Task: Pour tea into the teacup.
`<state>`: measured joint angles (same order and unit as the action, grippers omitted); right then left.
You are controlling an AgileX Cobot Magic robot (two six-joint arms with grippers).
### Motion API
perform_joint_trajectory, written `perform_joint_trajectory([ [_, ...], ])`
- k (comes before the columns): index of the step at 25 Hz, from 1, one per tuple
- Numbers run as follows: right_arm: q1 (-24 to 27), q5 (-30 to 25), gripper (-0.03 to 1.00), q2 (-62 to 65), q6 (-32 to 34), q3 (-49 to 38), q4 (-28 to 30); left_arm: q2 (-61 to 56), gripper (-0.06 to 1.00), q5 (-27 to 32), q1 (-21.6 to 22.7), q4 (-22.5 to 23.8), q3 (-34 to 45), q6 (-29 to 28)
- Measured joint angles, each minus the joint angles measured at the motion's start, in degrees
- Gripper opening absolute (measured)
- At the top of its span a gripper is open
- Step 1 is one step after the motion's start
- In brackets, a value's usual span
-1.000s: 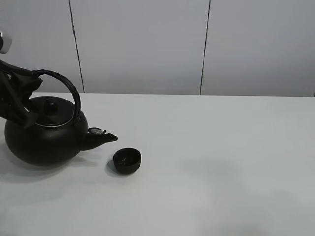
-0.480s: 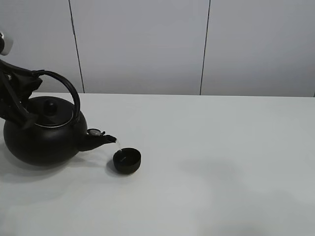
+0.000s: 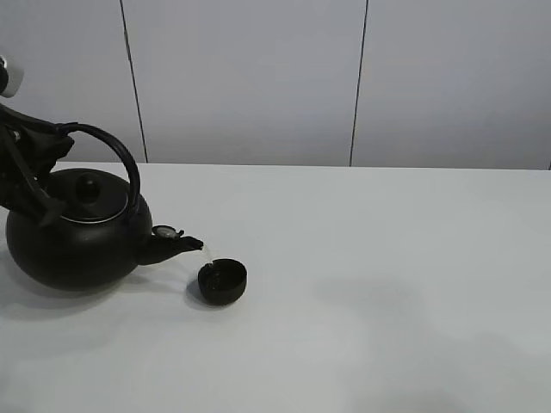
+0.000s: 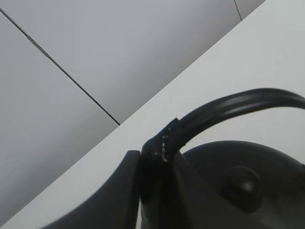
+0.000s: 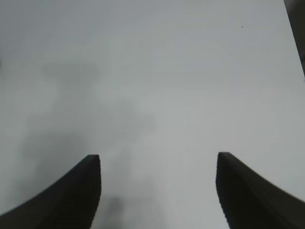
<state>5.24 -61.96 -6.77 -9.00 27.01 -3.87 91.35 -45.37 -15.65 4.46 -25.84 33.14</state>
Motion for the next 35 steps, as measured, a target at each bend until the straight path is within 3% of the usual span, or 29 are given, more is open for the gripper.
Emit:
perform_joint_trajectory([
  [24, 0.0, 0.0, 0.47, 0.0, 0.0, 0.0, 0.0, 0.0, 0.12, 0.0, 0.0, 0.0, 0.0, 0.6],
  [31, 0.0, 0.0, 0.47, 0.0, 0.0, 0.0, 0.0, 0.0, 0.12, 0.0, 0.0, 0.0, 0.0, -17.2],
  [35, 0.0, 0.0, 0.47, 0.0, 0.0, 0.0, 0.0, 0.0, 0.12, 0.0, 0.2, 0.3, 0.0, -24.2],
])
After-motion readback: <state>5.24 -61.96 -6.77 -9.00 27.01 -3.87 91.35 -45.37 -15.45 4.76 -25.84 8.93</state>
